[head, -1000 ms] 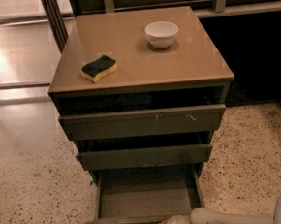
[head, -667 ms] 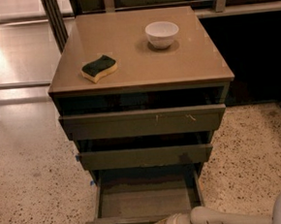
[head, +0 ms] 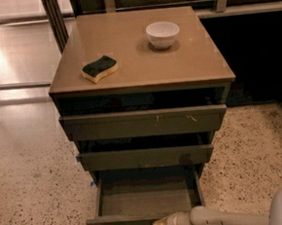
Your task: Close bottom drawer
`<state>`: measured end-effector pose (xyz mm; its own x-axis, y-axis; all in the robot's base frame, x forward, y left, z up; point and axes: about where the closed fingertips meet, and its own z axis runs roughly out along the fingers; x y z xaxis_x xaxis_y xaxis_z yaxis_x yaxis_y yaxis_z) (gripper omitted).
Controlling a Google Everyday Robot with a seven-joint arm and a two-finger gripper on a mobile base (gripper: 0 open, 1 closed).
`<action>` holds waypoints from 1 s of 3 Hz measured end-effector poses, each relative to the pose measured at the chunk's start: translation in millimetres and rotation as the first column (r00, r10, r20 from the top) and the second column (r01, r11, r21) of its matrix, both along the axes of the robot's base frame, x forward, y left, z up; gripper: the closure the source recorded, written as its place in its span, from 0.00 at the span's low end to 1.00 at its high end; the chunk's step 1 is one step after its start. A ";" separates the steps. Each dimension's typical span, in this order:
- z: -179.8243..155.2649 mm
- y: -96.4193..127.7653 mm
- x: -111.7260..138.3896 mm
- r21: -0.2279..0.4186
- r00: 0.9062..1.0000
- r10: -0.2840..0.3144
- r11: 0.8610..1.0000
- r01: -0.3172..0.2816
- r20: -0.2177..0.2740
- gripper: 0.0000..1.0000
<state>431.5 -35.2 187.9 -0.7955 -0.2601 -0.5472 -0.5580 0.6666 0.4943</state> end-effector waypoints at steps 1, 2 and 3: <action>-6.6 -6.4 29.3 -0.018 0.996 -0.067 0.997 0.068 0.051 1.00; -7.6 -13.3 62.4 -0.018 0.981 -0.160 0.986 0.163 0.110 1.00; -8.3 -14.0 68.9 -0.010 0.981 -0.162 0.986 0.164 0.106 1.00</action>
Offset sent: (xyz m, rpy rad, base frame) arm 0.0952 -0.0248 -0.0064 -0.0354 -0.1679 -0.2599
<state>500.3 -49.2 179.6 -0.7669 -0.1430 -0.6256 -0.4891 0.7613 0.4256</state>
